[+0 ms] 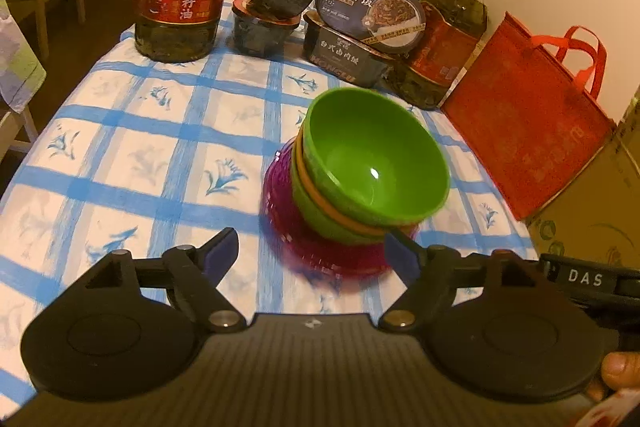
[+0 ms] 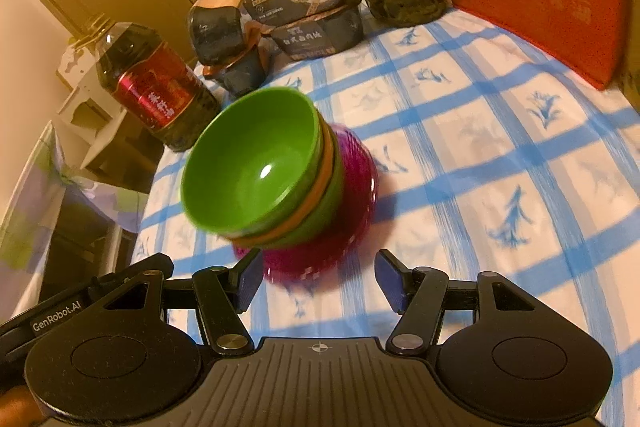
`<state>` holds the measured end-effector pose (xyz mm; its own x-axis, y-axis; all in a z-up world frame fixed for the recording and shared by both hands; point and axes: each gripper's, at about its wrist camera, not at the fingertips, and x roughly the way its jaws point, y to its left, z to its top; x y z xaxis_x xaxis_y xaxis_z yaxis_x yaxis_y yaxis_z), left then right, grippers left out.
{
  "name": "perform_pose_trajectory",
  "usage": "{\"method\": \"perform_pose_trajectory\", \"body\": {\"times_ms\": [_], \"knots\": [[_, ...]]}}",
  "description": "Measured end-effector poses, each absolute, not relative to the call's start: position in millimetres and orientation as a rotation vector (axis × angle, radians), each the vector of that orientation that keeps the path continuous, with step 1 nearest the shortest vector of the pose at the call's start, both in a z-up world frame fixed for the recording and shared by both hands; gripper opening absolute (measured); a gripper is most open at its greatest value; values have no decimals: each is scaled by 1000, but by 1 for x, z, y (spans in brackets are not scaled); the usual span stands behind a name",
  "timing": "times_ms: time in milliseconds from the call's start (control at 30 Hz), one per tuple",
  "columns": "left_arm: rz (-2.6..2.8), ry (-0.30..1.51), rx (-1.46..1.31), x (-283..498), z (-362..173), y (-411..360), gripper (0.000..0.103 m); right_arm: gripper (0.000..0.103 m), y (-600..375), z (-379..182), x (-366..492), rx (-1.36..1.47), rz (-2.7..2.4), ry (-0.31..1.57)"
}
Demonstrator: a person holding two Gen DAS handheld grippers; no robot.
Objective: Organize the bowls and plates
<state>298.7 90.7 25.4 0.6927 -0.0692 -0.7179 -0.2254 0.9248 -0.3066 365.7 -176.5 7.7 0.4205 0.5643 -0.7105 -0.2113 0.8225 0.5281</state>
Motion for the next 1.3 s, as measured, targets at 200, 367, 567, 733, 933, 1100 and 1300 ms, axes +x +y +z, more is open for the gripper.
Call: {"method": "perform_pose_trajectory", "body": {"times_ms": [200, 367, 567, 733, 933, 1100, 1300], "knots": [[123, 824, -330, 268, 23, 79, 78, 62, -182, 7, 332, 343, 502, 1015], [138, 823, -269, 241, 22, 65, 80, 62, -186, 7, 304, 308, 492, 995], [160, 811, -197, 209, 23, 51, 86, 62, -193, 13, 272, 266, 489, 951], [161, 796, -194, 181, 24, 46, 87, 62, -195, 17, 247, 215, 498, 922], [139, 765, -197, 151, 31, 38, 90, 62, -200, 18, 217, 200, 501, 908], [142, 779, -220, 129, 32, 34, 90, 62, -206, 19, 194, 199, 506, 899], [153, 786, -222, 103, 31, 30, 90, 62, -213, 19, 166, 161, 508, 883]]}}
